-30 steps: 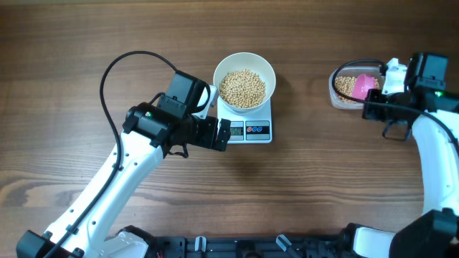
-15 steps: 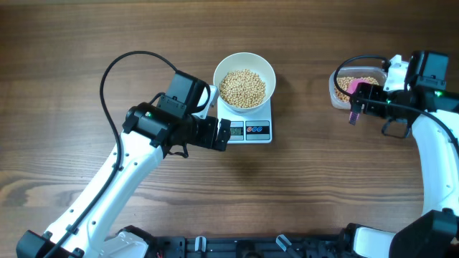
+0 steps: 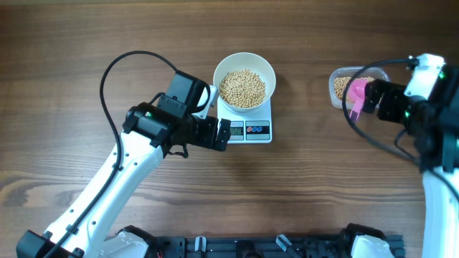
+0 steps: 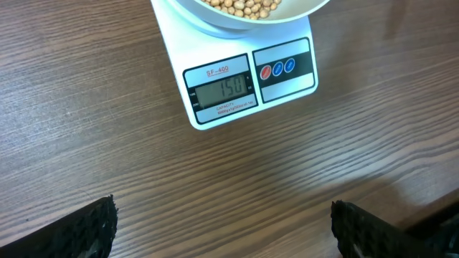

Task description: Scoop item into bowl and weigh 150g on scale

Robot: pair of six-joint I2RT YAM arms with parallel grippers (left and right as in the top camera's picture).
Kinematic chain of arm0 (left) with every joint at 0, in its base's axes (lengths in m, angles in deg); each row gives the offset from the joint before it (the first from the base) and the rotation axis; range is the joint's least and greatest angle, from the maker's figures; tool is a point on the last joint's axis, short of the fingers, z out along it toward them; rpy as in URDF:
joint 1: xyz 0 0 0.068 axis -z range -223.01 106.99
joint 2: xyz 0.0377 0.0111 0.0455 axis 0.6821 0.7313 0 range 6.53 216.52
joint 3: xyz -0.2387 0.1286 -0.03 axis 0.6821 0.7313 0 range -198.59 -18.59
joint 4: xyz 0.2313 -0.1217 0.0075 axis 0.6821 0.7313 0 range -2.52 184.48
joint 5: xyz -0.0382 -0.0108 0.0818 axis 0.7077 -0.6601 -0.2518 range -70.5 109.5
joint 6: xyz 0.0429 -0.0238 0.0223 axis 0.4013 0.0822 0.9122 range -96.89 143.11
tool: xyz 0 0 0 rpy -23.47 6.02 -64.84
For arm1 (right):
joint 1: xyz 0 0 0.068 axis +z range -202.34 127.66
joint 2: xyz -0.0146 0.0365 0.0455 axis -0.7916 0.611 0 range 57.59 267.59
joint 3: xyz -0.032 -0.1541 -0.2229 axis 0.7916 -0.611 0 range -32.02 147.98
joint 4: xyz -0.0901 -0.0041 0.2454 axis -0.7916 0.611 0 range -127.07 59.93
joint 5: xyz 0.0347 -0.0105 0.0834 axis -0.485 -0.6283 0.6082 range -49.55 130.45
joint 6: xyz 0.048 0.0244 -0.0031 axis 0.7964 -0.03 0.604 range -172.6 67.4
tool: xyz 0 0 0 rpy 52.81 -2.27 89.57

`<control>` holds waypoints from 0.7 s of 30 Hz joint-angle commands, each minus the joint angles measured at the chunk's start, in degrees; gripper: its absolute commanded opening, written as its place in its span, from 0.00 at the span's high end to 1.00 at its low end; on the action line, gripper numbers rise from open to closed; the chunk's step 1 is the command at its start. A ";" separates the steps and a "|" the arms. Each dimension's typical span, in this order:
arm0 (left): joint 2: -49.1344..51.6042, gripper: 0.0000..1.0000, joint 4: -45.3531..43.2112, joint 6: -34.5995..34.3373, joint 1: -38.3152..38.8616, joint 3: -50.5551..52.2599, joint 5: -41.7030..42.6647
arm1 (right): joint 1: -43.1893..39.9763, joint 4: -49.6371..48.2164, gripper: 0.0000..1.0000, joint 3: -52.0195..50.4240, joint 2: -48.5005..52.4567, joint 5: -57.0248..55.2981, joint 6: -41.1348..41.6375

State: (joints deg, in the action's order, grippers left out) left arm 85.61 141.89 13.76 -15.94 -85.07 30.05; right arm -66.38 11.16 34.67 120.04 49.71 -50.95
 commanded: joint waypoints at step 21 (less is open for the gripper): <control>0.22 0.00 0.02 -0.13 0.15 0.15 0.70 | -0.17 28.55 0.00 -0.42 -19.56 1.16 2.99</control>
State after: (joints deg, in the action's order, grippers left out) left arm 85.61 141.87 13.76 -15.94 -85.07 30.05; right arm -66.38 39.15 34.63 100.61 50.12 -48.70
